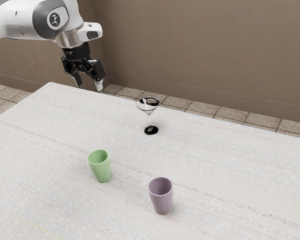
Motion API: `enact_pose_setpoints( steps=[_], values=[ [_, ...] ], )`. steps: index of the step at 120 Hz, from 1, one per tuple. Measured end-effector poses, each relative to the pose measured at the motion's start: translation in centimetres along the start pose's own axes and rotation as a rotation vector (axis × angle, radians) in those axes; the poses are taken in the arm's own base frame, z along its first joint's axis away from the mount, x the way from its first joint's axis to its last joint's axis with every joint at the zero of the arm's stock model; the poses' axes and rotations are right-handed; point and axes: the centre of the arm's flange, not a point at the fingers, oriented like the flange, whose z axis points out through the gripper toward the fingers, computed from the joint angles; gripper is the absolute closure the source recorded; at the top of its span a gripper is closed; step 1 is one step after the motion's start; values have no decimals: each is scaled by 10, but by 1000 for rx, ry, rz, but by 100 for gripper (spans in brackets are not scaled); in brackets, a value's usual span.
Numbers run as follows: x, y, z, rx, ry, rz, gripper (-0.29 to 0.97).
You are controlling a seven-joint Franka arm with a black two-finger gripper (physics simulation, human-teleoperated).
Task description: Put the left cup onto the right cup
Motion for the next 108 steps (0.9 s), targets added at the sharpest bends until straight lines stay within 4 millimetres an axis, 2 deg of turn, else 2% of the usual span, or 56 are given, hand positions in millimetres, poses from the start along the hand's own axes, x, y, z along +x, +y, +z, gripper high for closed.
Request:
enact_pose_setpoints(
  steps=[26,36,47,59,77,98,108],
  values=[
    [0,0,2,0,-5,3,0],
    [-1,0,11,-2,-23,1,0],
    [-10,0,31,-18,-66,-2,0],
    [-34,4,55,-45,-105,-7,0],
    [-54,6,98,-26,-131,-16,0],
    [-46,24,139,-4,-148,-10,0],
    [-37,40,167,3,-159,7,0]
  ],
)
